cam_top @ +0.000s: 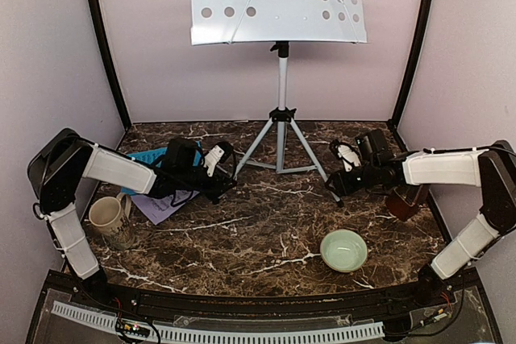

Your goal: Set up the instrument practice props

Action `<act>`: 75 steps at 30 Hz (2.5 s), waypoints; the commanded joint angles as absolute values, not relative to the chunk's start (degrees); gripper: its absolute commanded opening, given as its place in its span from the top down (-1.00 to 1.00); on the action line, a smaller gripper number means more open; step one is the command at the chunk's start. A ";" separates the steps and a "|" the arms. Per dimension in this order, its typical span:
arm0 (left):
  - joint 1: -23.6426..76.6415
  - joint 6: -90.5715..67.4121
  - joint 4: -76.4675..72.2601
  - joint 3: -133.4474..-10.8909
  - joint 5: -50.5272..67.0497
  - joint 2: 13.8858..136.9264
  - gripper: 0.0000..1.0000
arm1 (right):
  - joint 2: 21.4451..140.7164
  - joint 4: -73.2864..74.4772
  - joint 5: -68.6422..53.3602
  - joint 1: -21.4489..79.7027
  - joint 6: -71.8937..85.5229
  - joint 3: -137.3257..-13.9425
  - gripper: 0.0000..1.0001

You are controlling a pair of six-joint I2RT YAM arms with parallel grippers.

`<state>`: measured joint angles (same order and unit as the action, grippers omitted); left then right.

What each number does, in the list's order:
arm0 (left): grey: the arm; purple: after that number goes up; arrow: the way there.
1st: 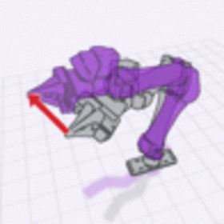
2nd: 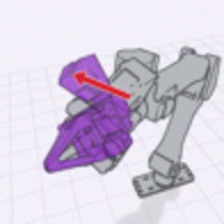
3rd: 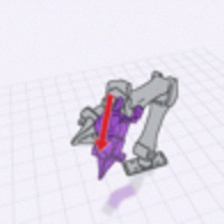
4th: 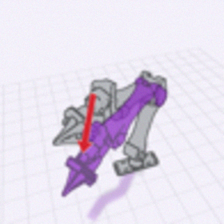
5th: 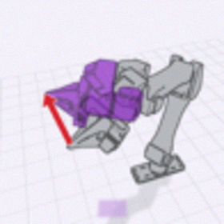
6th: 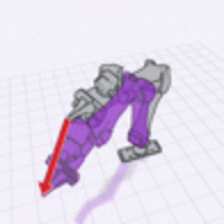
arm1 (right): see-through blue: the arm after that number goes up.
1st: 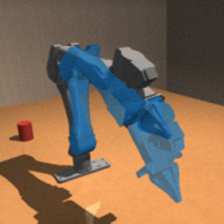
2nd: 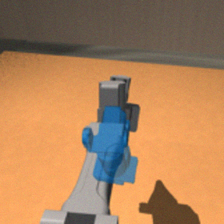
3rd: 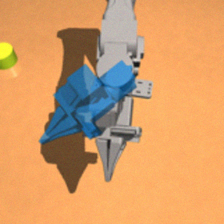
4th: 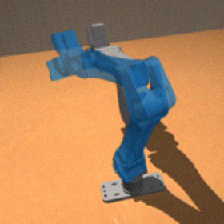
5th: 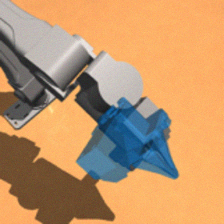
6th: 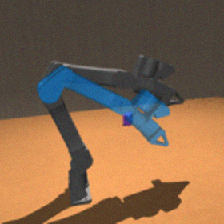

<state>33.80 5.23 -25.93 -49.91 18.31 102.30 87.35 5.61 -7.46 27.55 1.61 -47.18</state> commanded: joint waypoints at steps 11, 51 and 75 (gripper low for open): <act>34.90 6.50 -12.04 -60.55 22.05 97.82 -0.52 | 83.33 0.54 -14.25 29.35 0.98 -56.19 -0.52; 30.50 3.69 3.02 -92.69 14.02 121.77 1.00 | 93.66 7.71 -2.37 35.60 15.25 -65.25 1.00; 28.12 8.12 7.52 -105.29 17.97 127.56 0.98 | 102.75 8.68 17.77 57.73 35.87 -74.88 1.00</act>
<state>30.02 24.80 8.36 -105.75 27.29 127.04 102.76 6.39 26.81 48.49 28.29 -75.29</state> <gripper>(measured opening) 0.181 0.120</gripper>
